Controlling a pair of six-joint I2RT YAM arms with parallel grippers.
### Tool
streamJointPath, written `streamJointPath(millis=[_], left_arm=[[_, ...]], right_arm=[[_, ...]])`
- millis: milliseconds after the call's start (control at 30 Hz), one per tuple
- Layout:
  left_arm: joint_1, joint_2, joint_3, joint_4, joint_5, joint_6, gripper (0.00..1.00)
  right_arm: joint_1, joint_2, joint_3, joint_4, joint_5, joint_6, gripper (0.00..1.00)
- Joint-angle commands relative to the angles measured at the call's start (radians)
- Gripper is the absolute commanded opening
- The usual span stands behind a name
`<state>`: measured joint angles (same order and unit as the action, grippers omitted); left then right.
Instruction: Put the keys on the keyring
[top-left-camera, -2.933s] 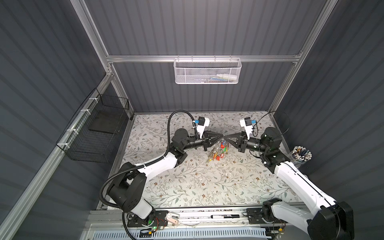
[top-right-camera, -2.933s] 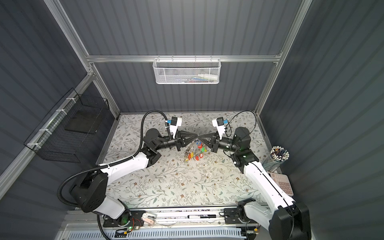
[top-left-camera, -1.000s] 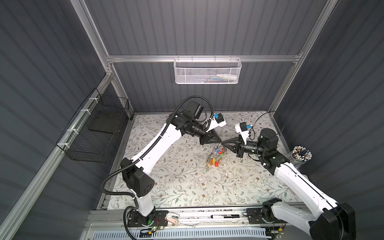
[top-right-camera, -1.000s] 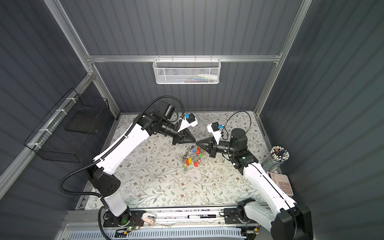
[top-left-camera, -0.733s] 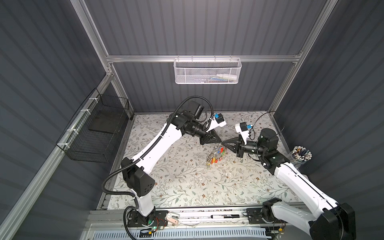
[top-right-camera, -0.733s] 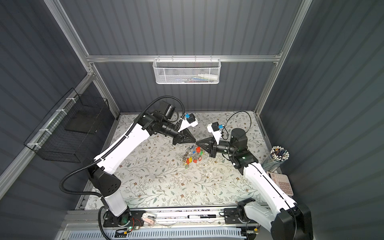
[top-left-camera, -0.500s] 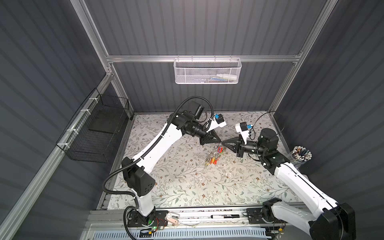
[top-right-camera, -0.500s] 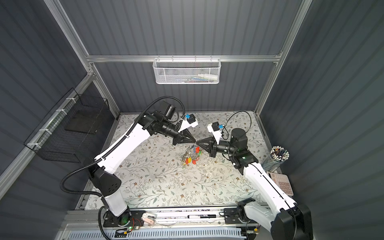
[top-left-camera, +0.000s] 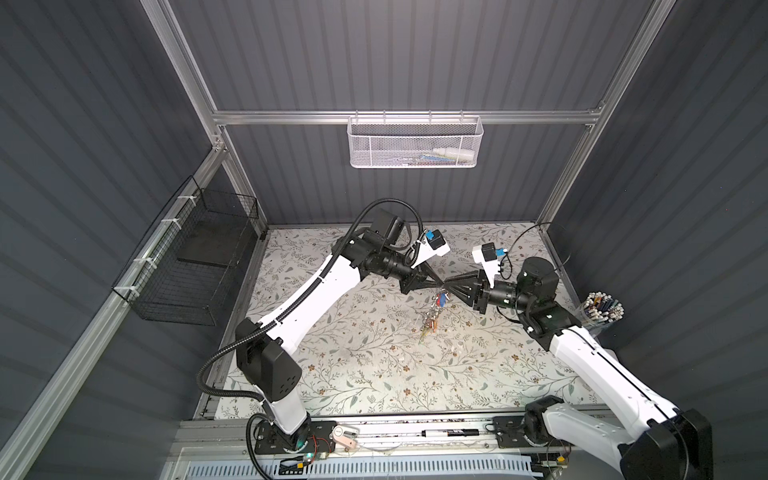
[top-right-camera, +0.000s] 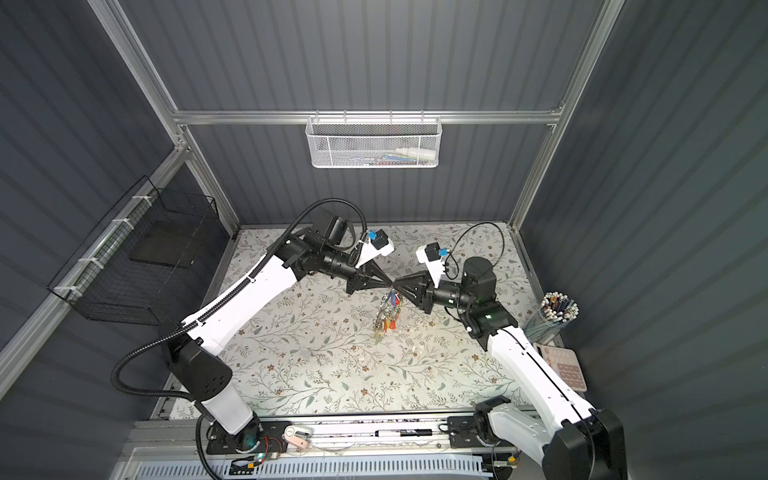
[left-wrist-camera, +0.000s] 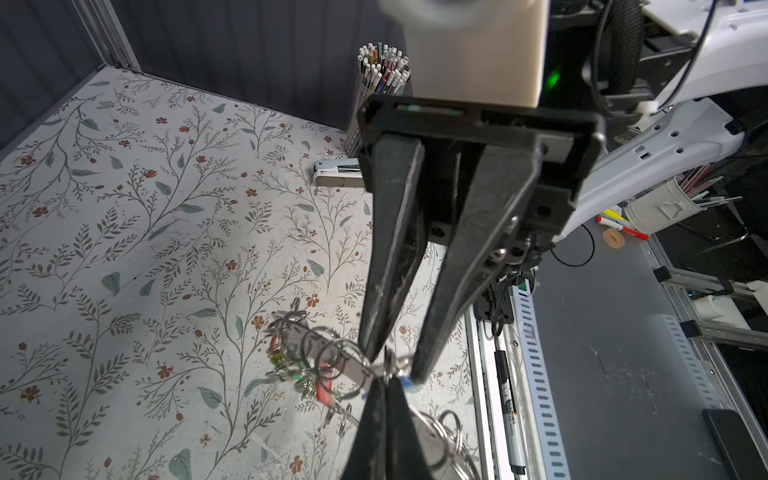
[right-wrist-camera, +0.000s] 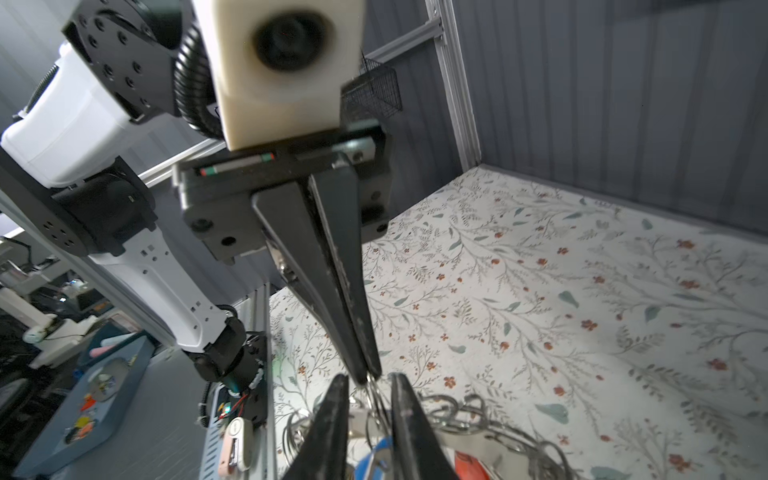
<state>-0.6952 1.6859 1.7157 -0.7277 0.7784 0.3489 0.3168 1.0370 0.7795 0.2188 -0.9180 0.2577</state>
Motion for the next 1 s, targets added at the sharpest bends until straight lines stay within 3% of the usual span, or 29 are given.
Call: streamJointPath(millis=[0, 267, 533, 967], left_arm=[[-0.004, -0.097, -0.108, 0.29, 0.027, -0.159, 0.0], [-0.004, -0.261, -0.458, 0.829, 0.01, -0.438, 0.0], [-0.018, -0.312, -0.679, 1.287, -0.026, -0.68, 0.0], [-0.025, -0.296, -0.809, 1.676, -0.032, -0.852, 0.0]], right_arm=[[-0.002, -0.061, -0.016, 0.06, 0.052, 0.036, 0.27], [-0.005, -0.106, -0.055, 0.051, 0.057, 0.073, 0.32], [-0.004, -0.12, -0.084, 0.048, 0.063, 0.081, 0.38], [-0.014, -0.058, -0.082, 0.118, 0.024, 0.111, 0.43]])
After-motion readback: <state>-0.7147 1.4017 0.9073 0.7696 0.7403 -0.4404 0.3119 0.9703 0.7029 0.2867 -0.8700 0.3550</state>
